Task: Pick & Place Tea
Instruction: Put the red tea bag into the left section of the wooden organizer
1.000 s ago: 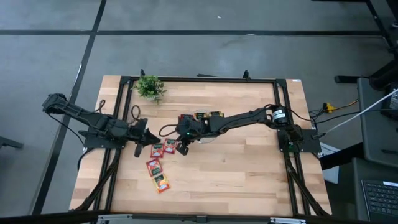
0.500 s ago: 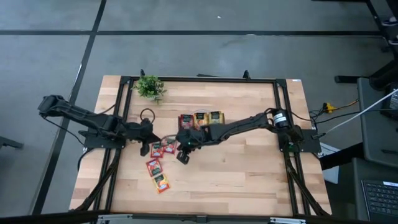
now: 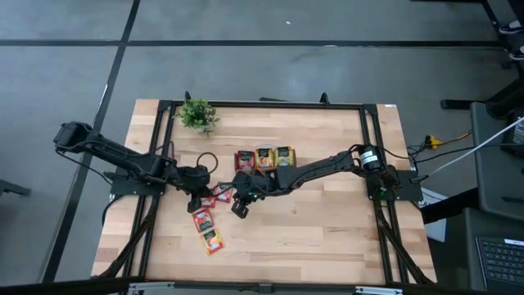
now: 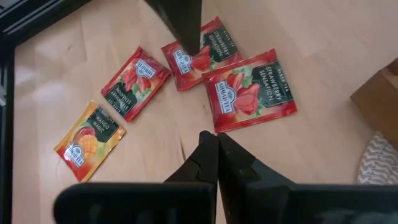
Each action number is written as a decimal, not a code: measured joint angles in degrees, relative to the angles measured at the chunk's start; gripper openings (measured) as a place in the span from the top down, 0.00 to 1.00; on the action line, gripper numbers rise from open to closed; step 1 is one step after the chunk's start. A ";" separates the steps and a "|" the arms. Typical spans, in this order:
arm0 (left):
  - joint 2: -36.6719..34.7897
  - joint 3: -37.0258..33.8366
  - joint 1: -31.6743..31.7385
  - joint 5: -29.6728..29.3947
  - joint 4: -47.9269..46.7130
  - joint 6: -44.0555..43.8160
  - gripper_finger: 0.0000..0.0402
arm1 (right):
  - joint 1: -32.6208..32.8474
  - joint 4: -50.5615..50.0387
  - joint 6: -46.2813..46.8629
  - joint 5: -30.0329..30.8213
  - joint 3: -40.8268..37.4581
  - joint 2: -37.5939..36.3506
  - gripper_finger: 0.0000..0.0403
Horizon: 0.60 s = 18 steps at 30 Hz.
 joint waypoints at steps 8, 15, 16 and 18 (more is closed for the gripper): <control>7.46 0.00 -0.14 0.96 4.85 0.07 0.99 | -0.37 0.00 0.00 0.12 0.00 0.02 0.99; 12.74 0.00 -0.14 0.90 9.11 0.92 0.99 | -0.38 0.00 0.08 0.12 0.00 0.02 0.99; 13.52 0.00 -0.12 0.90 9.26 1.12 0.99 | -0.38 0.00 0.17 0.14 0.00 0.02 0.99; 15.38 0.00 0.02 0.96 9.25 1.05 0.99 | -0.38 -0.07 1.24 0.14 0.00 0.02 0.99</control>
